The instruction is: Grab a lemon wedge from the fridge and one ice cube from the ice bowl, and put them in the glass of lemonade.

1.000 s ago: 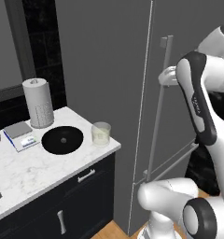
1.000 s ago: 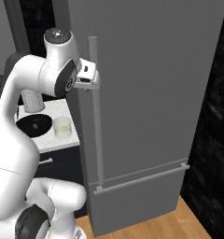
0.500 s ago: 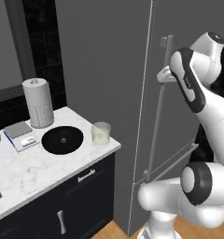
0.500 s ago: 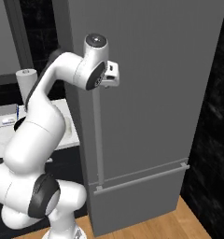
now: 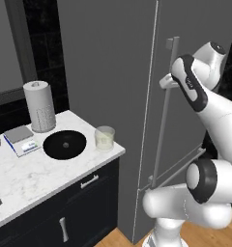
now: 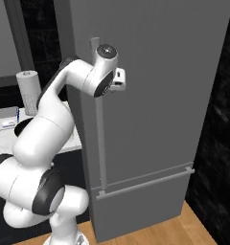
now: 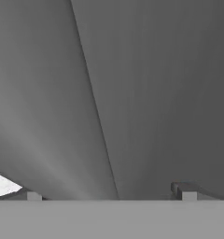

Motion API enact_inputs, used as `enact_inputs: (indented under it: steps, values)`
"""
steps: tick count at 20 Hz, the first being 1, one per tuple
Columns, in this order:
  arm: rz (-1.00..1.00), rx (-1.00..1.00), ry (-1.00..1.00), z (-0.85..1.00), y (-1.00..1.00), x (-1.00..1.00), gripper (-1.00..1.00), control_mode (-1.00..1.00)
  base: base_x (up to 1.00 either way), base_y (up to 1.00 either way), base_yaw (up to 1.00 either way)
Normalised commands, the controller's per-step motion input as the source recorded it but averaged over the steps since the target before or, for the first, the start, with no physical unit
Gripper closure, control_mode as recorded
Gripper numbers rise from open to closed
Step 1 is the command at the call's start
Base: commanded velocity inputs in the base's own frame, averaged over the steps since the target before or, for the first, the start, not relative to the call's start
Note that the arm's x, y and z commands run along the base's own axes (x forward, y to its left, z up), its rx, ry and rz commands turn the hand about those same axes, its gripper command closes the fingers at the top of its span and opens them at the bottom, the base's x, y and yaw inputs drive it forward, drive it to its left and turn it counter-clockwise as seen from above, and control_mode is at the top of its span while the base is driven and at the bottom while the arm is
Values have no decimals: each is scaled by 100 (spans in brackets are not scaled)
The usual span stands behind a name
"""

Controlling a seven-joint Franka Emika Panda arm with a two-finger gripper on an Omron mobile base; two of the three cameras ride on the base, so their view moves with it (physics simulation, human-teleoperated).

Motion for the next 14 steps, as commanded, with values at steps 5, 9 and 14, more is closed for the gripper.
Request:
enact_inputs:
  steps: [5, 9, 14]
  values:
    - [4, 9, -20, -38, 1, 22, -100, -100, 0, 0, 0]
    - [7, 8, -16, -34, 16, 28, -100, -100, 0, 0, 0]
    - [9, 5, -3, -22, 24, 32, -100, -100, 0, 0, 0]
